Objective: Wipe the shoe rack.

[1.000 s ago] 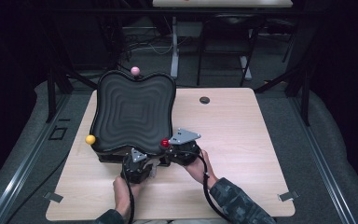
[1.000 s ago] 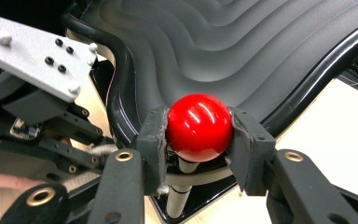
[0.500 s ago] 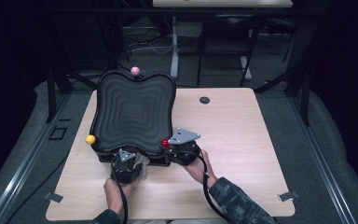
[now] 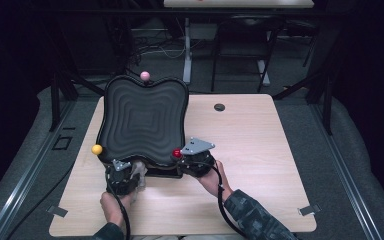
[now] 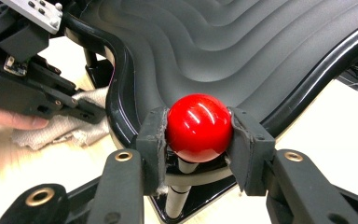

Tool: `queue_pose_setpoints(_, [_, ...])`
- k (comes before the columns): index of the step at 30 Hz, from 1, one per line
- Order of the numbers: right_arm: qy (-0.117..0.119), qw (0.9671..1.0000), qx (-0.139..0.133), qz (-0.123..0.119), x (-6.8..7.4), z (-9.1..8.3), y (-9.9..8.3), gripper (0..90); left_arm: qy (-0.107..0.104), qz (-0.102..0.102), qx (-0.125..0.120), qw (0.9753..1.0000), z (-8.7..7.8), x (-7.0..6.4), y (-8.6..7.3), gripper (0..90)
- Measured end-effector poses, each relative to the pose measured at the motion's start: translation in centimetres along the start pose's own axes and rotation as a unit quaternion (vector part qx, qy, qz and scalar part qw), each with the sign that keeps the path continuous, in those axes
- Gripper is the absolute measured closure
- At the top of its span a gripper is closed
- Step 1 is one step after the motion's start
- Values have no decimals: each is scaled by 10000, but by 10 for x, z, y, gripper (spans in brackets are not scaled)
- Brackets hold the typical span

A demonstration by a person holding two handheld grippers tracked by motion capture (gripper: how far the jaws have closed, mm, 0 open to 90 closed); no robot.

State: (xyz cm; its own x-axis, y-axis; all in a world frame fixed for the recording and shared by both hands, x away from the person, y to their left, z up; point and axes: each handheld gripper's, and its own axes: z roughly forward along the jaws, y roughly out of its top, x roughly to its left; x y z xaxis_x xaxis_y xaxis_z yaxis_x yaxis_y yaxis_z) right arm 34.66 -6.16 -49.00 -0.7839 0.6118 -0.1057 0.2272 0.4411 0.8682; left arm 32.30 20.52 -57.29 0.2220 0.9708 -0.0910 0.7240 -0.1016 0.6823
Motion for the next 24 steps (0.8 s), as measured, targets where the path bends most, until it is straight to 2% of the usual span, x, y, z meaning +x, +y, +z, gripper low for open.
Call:
queue_pose_setpoints(9, [-23, 10000, 2, -9, 1, 0, 0, 600, 424, -203, -24, 9989, -3, 17, -1, 790])
queue_pose_setpoints(14, [-24, 10000, -4, -28, 1, 1, 0, 600, 668, -352, -58, 9971, -5, 28, -2, 790])
queue_pose_setpoints(15, [-31, 10000, 3, -25, 1, 1, 0, 600, 753, -447, -69, 9961, -5, 32, -1, 790])
queue_pose_setpoints(24, [-13, 10000, -1, -18, 1, 1, 0, 600, 967, -727, -93, 9926, -8, 51, -2, 790])
